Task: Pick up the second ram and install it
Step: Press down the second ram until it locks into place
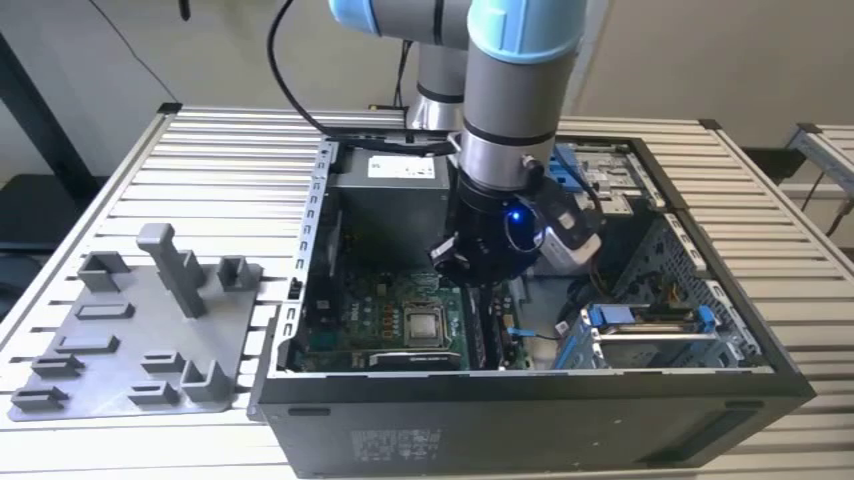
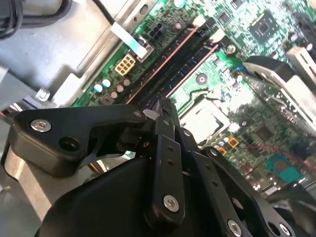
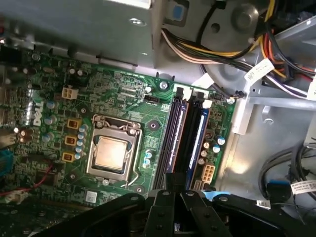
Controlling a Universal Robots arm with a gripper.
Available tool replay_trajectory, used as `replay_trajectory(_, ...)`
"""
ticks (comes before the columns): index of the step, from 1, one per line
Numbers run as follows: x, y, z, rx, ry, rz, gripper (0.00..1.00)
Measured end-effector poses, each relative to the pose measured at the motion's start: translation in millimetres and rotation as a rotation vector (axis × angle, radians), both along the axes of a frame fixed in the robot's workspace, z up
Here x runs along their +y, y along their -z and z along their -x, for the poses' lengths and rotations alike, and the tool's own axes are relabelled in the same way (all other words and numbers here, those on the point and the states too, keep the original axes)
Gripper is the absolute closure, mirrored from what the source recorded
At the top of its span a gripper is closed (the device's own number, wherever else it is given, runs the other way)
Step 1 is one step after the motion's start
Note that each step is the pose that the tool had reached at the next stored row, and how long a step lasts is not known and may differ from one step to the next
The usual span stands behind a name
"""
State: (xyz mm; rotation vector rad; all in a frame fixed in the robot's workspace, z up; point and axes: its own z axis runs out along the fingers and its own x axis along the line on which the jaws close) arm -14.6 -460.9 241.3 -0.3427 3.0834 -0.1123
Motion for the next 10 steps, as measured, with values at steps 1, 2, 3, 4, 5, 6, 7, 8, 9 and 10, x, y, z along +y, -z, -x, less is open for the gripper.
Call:
replay_trajectory(1,0.0,0.3,0.0,0.0000,-0.018,-0.0002,0.89)
replay_trajectory(2,-0.1,0.5,0.0,0.0002,-0.036,-0.0010,0.89)
replay_trajectory(3,-0.1,0.8,0.1,0.0001,-0.052,-0.0030,0.89)
replay_trajectory(4,-0.1,1.1,0.1,0.0000,-0.066,-0.0067,0.89)
replay_trajectory(5,0.0,1.5,0.1,-0.0002,-0.080,-0.0107,0.89)
replay_trajectory(6,0.0,1.8,0.1,-0.0002,-0.094,-0.0148,0.89)
replay_trajectory(7,0.0,2.0,0.1,-0.0003,-0.108,-0.0189,0.89)
replay_trajectory(8,0.0,2.3,0.1,-0.0004,-0.123,-0.0239,0.89)
replay_trajectory(9,0.0,2.6,0.1,-0.0006,-0.136,-0.0286,0.89)
replay_trajectory(10,0.0,2.7,0.1,-0.0007,-0.149,-0.0322,0.89)
